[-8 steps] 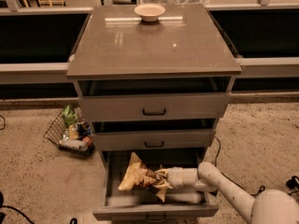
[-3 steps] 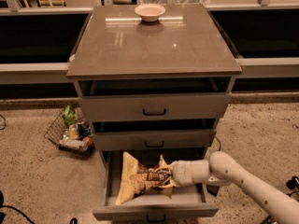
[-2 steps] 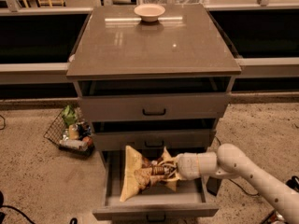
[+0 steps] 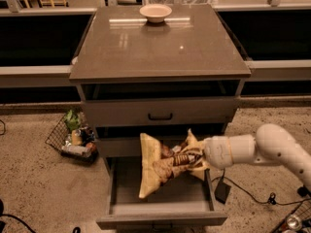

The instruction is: Pick brown chip bag from bottom drawer and place on counter

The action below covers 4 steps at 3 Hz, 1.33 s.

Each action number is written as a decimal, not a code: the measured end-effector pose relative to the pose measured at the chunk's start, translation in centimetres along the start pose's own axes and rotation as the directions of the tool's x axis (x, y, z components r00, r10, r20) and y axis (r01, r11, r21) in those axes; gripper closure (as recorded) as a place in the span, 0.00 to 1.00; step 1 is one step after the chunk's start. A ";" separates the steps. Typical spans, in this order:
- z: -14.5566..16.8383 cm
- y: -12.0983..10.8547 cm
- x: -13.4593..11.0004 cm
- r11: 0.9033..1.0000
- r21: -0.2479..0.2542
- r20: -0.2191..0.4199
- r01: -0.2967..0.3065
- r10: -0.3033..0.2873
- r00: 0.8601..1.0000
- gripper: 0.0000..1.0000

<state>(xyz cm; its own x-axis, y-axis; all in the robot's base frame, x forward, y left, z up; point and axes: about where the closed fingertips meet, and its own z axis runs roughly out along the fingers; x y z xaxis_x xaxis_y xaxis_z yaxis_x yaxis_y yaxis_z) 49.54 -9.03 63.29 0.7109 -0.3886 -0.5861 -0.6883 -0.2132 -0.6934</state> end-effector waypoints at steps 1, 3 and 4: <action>-4.7 -3.8 -2.7 0.996 -0.004 -0.087 0.089 -0.089 0.992 1.00; -7.7 -8.3 -2.4 0.983 0.047 -0.140 0.176 -0.168 0.976 1.00; -11.7 -15.4 -4.0 0.944 0.065 -0.227 0.324 -0.302 0.926 1.00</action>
Offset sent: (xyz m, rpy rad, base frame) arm 0.0001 -0.0193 0.0469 -0.0521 -0.0750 -0.0185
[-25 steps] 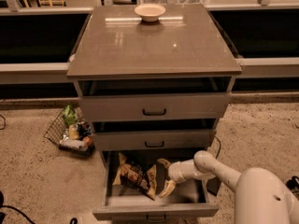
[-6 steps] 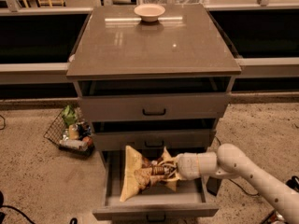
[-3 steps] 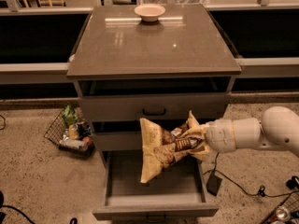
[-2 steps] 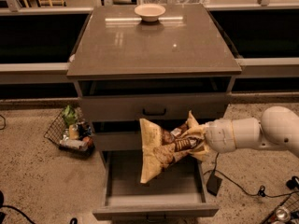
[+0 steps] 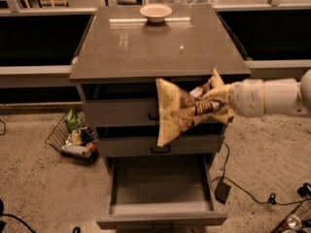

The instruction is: Pick brown chip bag from bottom drawer and place on counter

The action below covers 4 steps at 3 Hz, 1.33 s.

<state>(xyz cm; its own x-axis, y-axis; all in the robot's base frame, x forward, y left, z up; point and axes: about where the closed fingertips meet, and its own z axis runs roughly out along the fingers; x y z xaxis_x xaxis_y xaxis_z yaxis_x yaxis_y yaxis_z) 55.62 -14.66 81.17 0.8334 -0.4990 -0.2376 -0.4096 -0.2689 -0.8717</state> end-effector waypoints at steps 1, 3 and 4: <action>-3.5 -7.9 1.9 0.993 0.043 -0.049 0.108 -0.106 0.993 1.00; -3.5 -10.1 3.0 0.992 0.054 -0.065 0.117 -0.114 0.991 1.00; -2.9 -13.0 5.9 0.991 0.069 -0.069 0.117 -0.112 0.991 1.00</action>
Offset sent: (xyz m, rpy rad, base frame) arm 0.0254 -0.0091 0.0585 -0.0294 -0.0900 0.0073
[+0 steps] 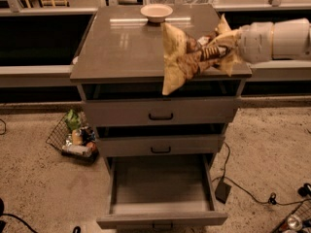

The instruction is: Pick brown chip bag from bottom drawer and place on counter

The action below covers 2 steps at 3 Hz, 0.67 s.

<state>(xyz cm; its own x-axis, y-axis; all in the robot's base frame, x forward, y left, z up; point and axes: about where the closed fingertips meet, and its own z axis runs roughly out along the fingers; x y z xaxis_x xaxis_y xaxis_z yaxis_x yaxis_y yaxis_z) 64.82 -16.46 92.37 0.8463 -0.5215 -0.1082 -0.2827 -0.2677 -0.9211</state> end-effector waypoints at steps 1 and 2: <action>1.2 -4.2 4.5 0.999 0.050 -0.023 0.016 -0.015 1.000 1.00; 0.0 -5.5 5.0 0.996 0.080 -0.044 0.025 -0.022 0.999 1.00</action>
Offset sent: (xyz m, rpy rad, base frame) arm 0.0423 0.0008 0.0156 0.0182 -0.0202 -0.0079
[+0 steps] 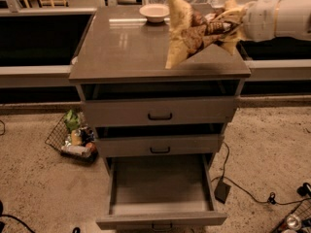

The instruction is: Pick brown chip bag from bottom drawer and place on counter

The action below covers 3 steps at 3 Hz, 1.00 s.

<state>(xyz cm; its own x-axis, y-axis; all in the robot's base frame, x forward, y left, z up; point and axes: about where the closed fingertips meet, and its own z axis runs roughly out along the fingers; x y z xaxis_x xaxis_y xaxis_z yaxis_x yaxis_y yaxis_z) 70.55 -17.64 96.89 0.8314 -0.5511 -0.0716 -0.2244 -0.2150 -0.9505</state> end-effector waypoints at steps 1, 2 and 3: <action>0.2 0.1 -0.1 1.000 -0.003 0.004 -0.001 0.001 1.000 1.00; 0.9 0.0 0.7 1.000 -0.018 -0.021 0.000 -0.001 1.000 1.00; 3.1 1.0 3.2 0.998 -0.060 -0.034 0.004 -0.006 0.999 1.00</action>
Offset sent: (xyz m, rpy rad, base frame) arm 0.0224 -0.0048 -0.0015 -0.0471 0.0025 -0.0638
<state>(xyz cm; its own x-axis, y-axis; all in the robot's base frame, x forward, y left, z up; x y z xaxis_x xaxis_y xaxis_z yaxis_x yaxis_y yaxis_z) 74.59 -17.06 94.79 0.8152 -0.5765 -0.0556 -0.2510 -0.2652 -0.9309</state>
